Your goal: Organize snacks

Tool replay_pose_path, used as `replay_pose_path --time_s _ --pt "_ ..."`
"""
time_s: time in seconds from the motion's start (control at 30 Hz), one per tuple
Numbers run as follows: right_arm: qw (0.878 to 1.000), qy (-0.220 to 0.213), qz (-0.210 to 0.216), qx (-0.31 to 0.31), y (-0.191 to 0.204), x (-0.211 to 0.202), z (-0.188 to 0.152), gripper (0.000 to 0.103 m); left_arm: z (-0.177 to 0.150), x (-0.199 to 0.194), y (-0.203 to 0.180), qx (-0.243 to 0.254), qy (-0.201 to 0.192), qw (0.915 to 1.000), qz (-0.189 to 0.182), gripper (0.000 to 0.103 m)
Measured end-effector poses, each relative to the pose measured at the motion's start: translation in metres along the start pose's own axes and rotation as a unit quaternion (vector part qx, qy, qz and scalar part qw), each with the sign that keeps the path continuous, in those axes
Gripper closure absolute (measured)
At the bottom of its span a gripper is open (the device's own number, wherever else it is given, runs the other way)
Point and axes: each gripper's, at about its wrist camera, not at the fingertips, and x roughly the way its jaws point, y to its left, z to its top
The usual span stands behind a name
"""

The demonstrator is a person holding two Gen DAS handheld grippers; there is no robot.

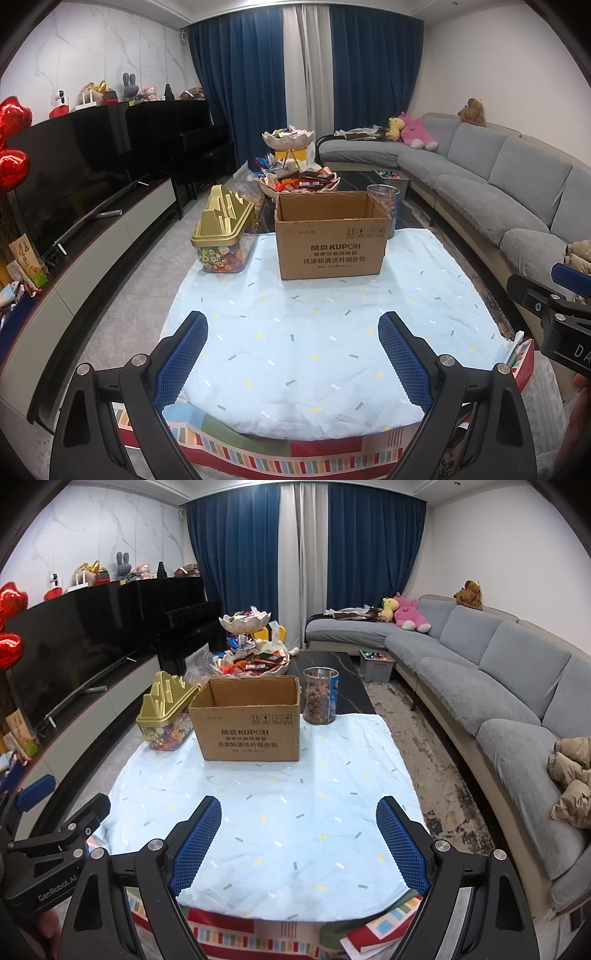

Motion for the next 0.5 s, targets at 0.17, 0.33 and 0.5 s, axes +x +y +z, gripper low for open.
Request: replay_pose_path --time_s 0.17,0.33,0.5 --pt "1.000 0.001 0.000 -0.001 0.0000 -0.0002 0.0001 0.016 -0.0003 0.0001 0.0001 0.000 0.000 1.0000 0.000 0.008" --pt "1.000 0.000 0.000 0.000 -0.0002 0.0002 0.0002 0.016 -0.0002 0.0001 0.0003 0.000 0.000 1.0000 0.000 0.007" --pt "1.000 0.001 0.000 0.000 -0.0003 0.0001 0.0004 0.016 -0.0032 0.0014 -0.0011 -0.001 -0.002 1.0000 -0.003 0.007"
